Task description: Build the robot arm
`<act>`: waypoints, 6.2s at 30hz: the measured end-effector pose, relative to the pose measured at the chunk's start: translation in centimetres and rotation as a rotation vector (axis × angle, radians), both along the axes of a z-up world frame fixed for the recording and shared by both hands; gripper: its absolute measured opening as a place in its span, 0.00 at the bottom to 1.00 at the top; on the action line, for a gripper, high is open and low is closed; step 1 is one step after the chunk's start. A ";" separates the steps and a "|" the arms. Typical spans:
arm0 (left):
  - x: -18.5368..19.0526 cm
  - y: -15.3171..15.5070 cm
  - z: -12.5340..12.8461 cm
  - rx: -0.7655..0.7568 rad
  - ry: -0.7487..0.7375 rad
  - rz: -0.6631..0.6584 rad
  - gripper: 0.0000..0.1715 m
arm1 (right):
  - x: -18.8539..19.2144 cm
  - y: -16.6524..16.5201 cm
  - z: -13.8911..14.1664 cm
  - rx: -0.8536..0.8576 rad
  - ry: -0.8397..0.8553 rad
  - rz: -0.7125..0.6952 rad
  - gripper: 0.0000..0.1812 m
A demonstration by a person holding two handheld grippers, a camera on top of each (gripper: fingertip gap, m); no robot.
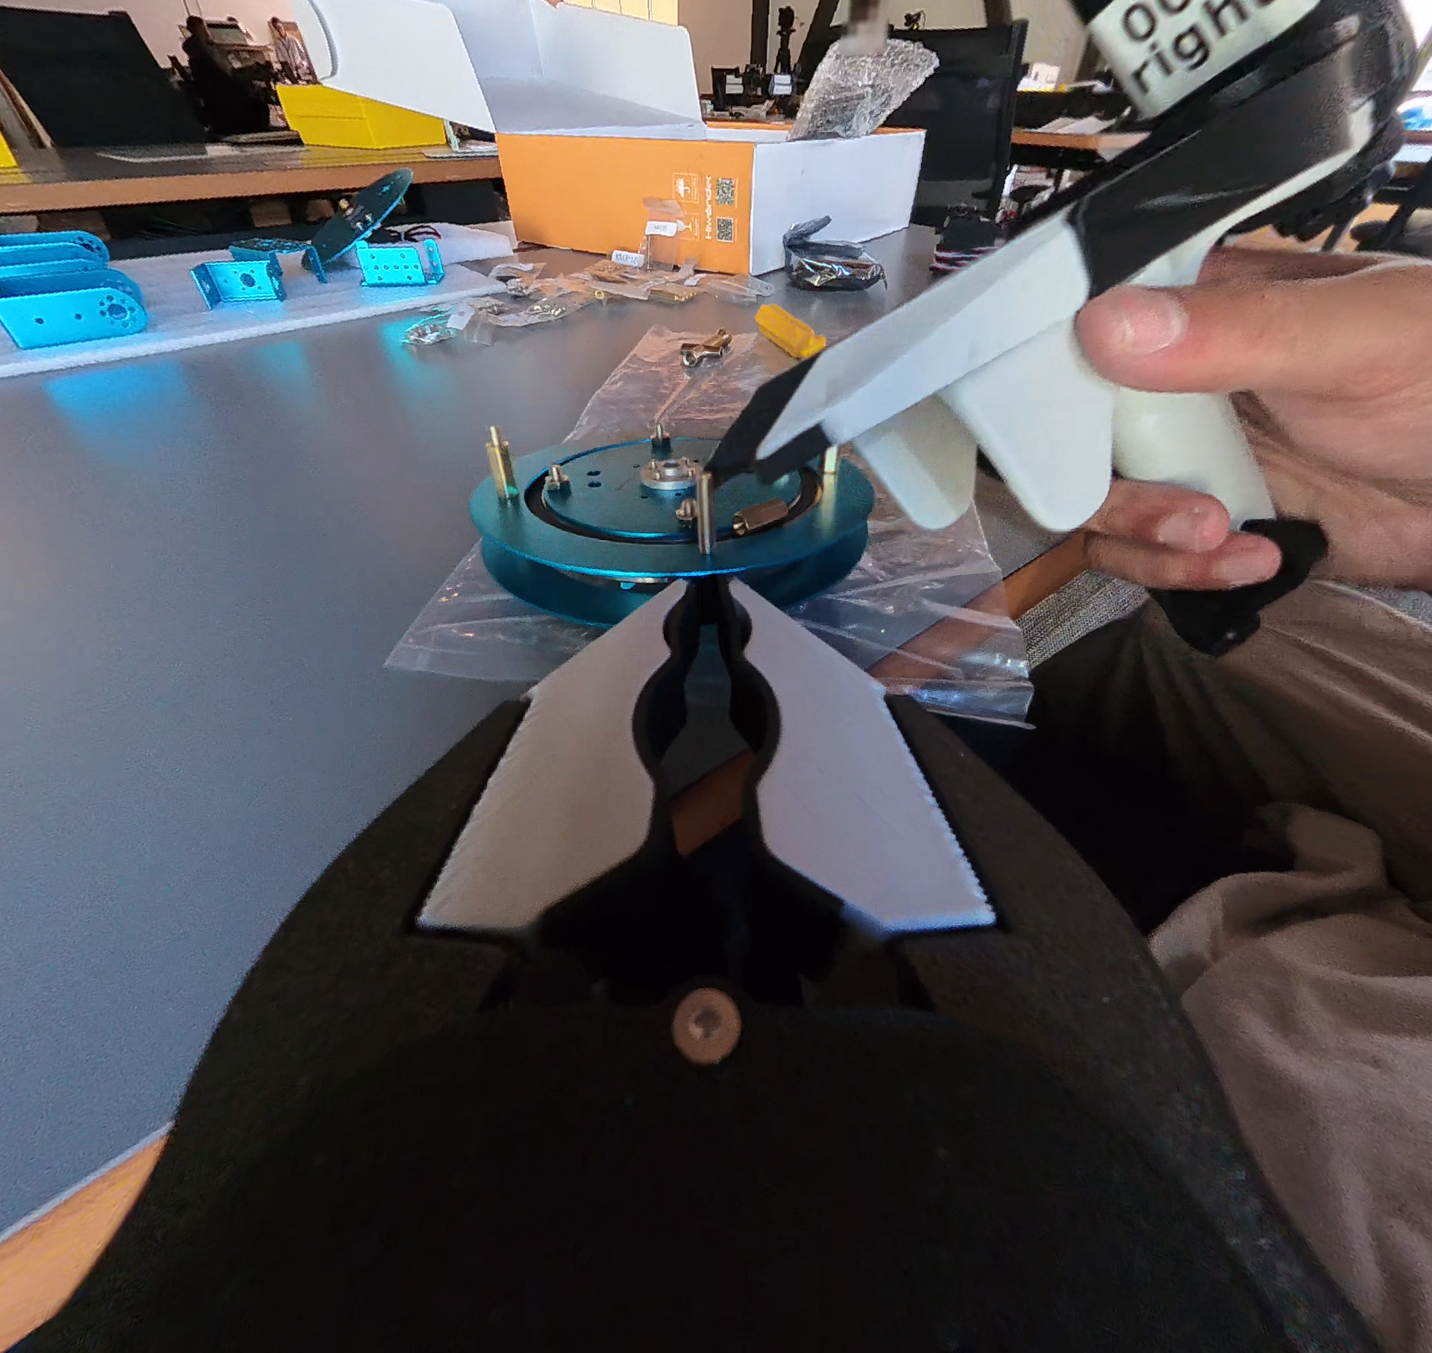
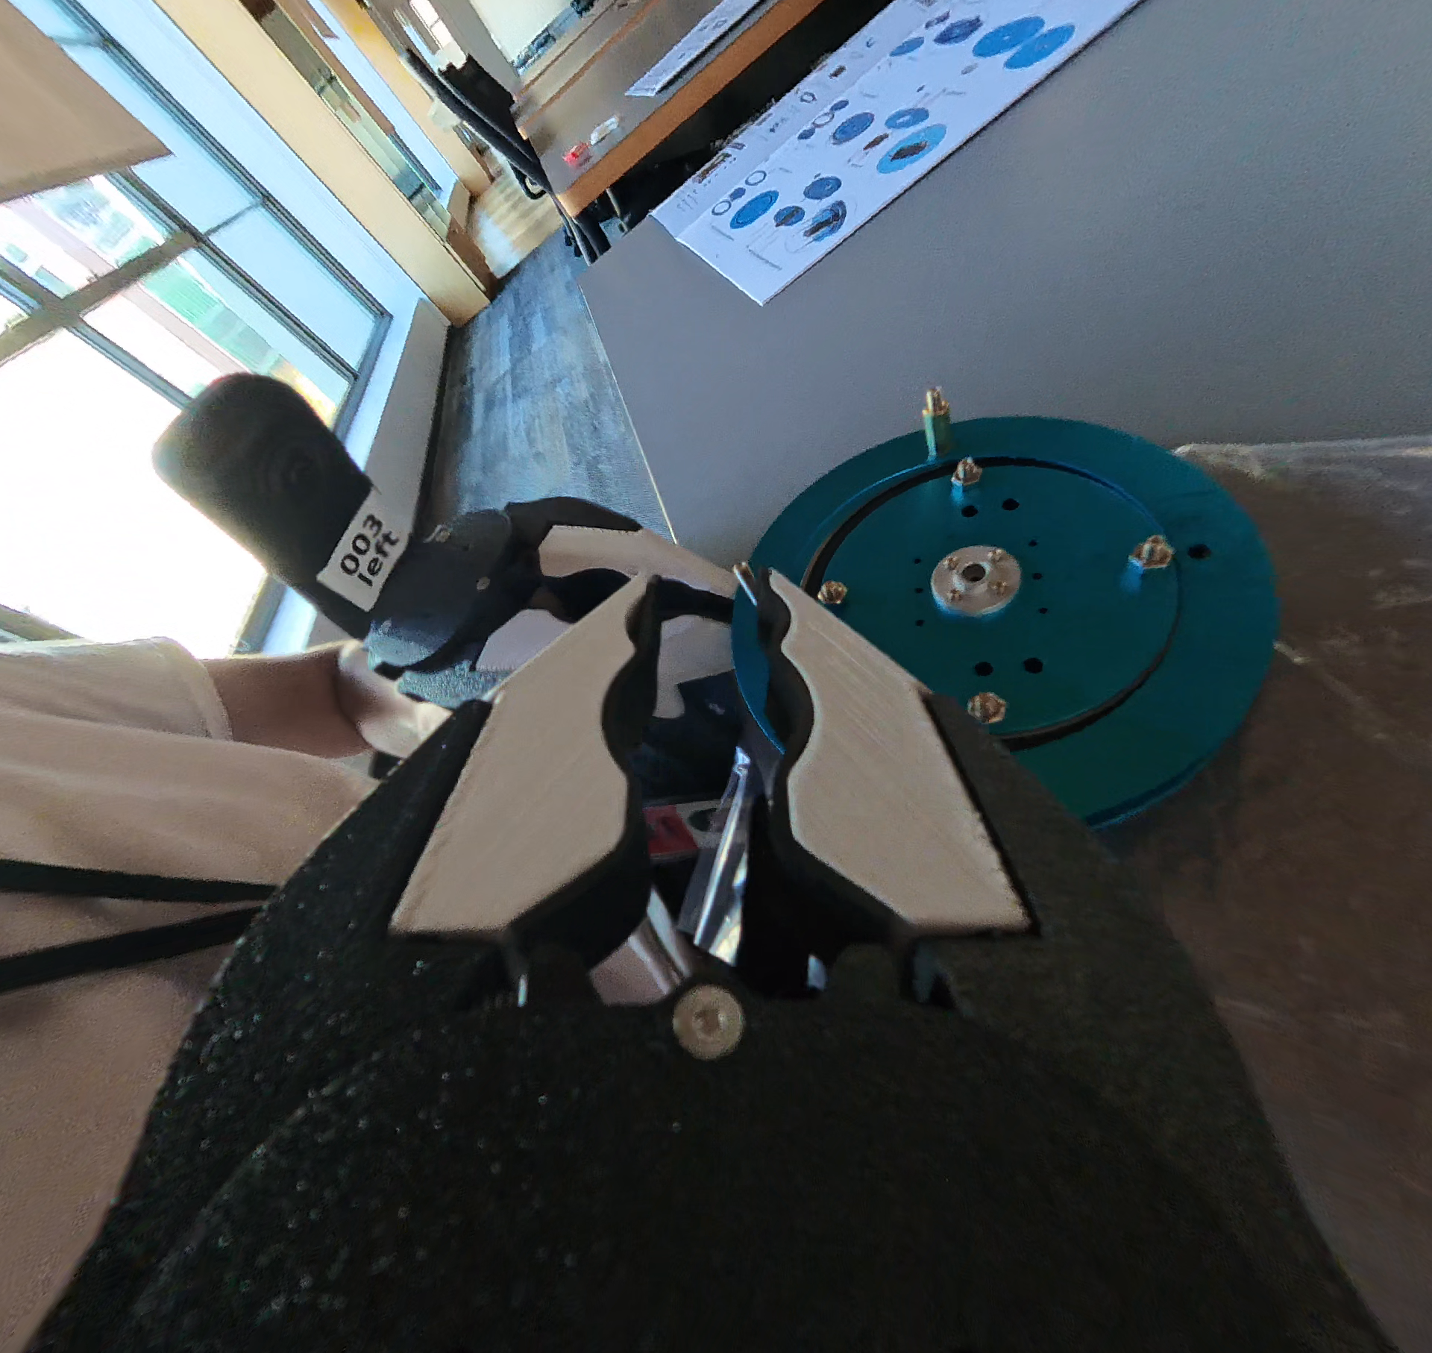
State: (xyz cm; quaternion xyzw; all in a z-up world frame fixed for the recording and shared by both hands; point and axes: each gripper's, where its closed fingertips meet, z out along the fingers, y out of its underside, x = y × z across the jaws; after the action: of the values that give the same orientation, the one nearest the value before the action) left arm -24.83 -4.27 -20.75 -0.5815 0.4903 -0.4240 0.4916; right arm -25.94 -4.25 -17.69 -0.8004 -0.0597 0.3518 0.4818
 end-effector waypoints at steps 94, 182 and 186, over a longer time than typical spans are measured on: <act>-1.1 -1.2 -0.2 0.036 -0.136 -0.091 0.01 | -1.0 -1.1 -0.4 0.019 -0.370 0.431 0.01; -1.3 -1.2 0.1 -0.014 -0.124 -0.147 0.00 | -1.3 -0.1 -0.2 1.222 -2.415 1.460 0.02; -1.3 -1.2 0.1 -0.009 -0.119 -0.141 0.01 | -1.2 -0.2 -0.2 1.120 -2.429 1.421 0.02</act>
State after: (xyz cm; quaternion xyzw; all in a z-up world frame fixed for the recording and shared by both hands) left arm -26.09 -5.48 -20.67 -0.5216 0.4979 -0.4937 0.4861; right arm -27.17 -4.49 -17.91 -0.1209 -0.8939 -0.4174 0.1102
